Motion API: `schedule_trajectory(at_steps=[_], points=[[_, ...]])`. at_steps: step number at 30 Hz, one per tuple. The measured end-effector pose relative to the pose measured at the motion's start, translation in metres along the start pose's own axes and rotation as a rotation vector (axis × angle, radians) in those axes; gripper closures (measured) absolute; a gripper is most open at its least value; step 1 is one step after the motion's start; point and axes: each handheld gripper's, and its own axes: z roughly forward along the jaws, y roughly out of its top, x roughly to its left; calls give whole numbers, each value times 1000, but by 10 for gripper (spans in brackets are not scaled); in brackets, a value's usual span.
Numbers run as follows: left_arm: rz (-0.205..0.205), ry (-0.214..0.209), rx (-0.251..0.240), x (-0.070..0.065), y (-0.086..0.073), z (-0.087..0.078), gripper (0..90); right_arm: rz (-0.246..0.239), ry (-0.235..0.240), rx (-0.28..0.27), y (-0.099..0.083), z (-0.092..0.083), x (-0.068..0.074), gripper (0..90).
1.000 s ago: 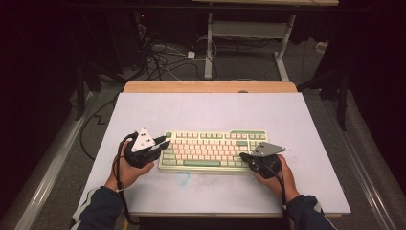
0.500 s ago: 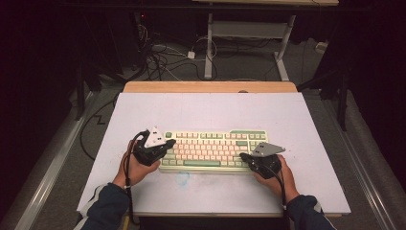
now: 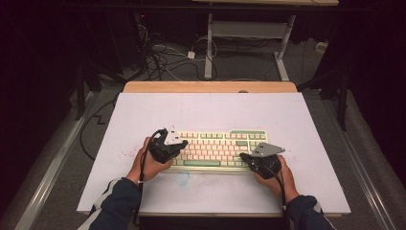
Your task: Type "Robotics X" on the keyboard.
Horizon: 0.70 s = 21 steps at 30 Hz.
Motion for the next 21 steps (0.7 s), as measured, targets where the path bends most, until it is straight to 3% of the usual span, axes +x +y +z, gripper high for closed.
schedule_trajectory(at_steps=[10,21], points=[[2,-7,38,-5,-3,20,857,-2,-1,-2,0,0,0,900],[10,-6,61,-7,-7,30,860,-5,-2,-2,0,0,0,900]])
